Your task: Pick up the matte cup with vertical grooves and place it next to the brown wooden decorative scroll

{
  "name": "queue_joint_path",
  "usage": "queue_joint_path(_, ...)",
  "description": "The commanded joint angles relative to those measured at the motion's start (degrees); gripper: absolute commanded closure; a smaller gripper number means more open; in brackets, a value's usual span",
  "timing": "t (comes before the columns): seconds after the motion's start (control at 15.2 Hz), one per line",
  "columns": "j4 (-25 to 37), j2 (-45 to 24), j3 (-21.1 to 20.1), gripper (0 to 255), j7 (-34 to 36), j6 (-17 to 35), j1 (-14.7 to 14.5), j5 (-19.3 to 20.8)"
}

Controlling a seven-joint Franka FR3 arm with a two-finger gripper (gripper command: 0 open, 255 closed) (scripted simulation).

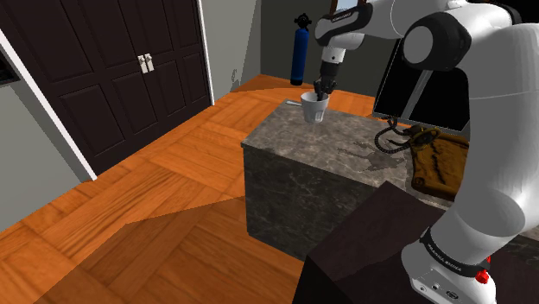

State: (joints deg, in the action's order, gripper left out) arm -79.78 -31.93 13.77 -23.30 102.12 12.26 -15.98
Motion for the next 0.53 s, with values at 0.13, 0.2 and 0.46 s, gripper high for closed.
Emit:
queue_joint_path(0.13, 2.1, 0.8, 0.1, 255, 0.5, -2.8, 0.1, 0.3)
queue_joint_path(0.2, 2.7, 0.9, 0.2, 255, 0.6, -3.5, 0.2, 0.3)
queue_joint_path(0.46, -7.3, 7.4, 1.3, 255, -1.7, -0.3, 0.2, 1.4)
